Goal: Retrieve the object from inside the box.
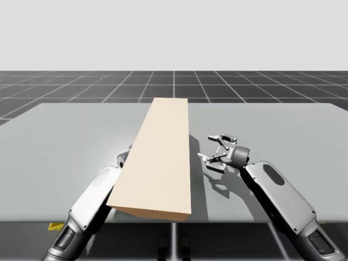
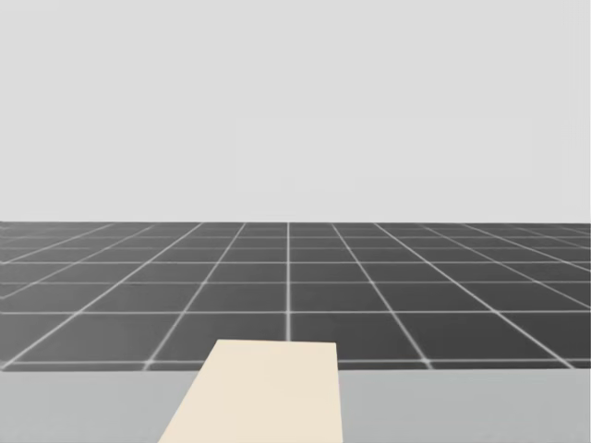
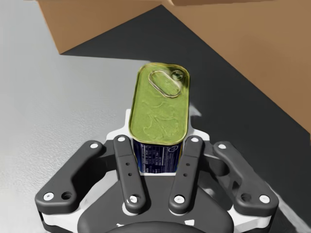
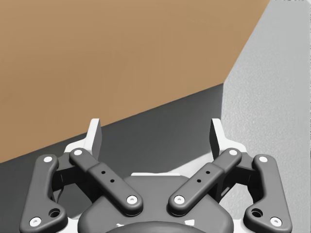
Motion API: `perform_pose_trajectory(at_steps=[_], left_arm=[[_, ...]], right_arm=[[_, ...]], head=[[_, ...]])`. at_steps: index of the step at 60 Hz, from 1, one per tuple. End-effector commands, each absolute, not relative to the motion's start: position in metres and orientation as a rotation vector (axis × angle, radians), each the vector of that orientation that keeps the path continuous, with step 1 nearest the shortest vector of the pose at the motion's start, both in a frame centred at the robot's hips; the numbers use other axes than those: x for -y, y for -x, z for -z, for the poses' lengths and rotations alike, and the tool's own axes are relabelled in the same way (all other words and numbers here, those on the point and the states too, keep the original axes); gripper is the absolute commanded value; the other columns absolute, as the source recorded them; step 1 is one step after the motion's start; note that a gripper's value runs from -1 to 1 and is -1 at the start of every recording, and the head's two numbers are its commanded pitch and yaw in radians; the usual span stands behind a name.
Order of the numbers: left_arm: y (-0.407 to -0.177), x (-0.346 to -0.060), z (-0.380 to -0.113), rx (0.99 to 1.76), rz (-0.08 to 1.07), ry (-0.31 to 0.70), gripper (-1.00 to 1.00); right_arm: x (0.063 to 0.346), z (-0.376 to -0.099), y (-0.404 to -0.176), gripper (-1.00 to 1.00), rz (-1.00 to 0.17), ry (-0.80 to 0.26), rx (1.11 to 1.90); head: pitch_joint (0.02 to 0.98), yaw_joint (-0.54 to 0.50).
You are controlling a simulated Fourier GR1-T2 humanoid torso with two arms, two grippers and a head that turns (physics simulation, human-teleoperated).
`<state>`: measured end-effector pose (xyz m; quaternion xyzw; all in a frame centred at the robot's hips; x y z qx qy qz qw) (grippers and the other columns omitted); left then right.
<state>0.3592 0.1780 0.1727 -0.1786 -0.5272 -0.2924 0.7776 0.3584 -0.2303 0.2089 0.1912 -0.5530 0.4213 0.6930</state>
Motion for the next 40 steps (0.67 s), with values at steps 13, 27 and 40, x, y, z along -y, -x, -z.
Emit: perform_pose_trajectory(at_steps=[13, 27, 40], left_arm=[[-0.342, -0.298, -0.244, 1.322, 0.435, 0.223, 1.0], [-0.331, -0.292, -0.329, 1.46, 0.467, 0.16, 1.0], [-0.319, -0.272, -0.433, 1.646, 0.526, 0.127, 1.0]], right_arm=[[0.233, -0.214, -0.36, -1.0, -0.915, -0.422, 1.278], [0.236, -0.218, -0.363, -1.0, -0.87, -0.405, 1.329], [0.235, -0.22, -0.365, -1.0, -0.815, -0.385, 1.389]], head=[[0.132, -0.01], [0.126, -0.02], [0.123, -0.02]])
